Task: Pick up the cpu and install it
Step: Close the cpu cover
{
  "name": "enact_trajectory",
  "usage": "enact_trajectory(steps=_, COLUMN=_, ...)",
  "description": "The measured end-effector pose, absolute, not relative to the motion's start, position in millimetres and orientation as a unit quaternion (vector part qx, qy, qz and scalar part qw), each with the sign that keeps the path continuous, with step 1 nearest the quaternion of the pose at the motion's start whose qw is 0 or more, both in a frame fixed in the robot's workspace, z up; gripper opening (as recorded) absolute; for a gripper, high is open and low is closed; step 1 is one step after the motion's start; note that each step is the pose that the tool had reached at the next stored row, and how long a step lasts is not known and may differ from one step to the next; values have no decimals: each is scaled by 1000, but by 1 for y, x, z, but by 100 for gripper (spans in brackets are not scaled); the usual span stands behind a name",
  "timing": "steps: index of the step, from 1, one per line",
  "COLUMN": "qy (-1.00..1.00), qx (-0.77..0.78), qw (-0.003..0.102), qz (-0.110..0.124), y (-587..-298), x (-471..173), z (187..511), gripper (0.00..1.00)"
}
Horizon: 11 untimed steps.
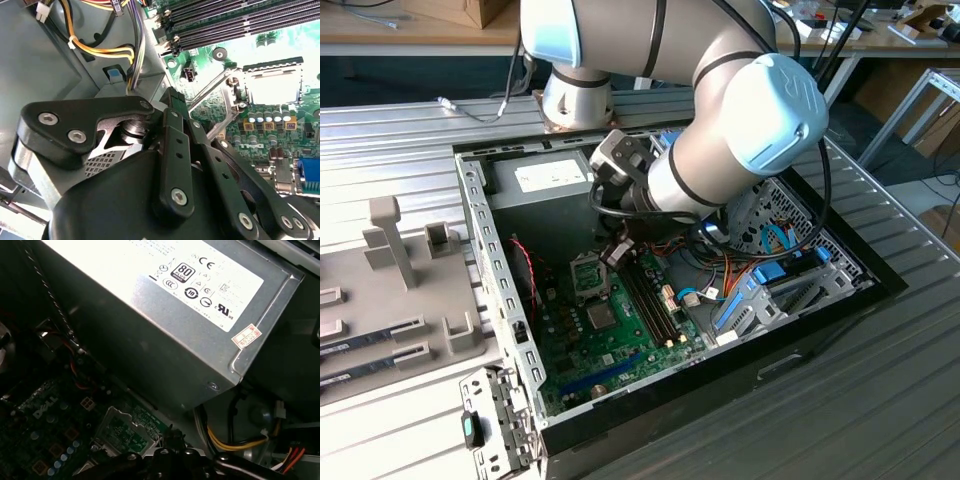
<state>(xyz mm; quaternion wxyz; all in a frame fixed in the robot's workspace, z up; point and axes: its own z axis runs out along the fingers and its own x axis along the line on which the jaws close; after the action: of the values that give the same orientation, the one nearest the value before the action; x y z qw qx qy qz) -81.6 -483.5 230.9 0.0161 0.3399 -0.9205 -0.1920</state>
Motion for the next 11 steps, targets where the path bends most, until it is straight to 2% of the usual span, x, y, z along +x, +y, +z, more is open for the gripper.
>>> enact_trajectory(steps=11, qy=-919, qx=344, qw=17, qz=-192, y=-484, x=-82, z=237, gripper=11)
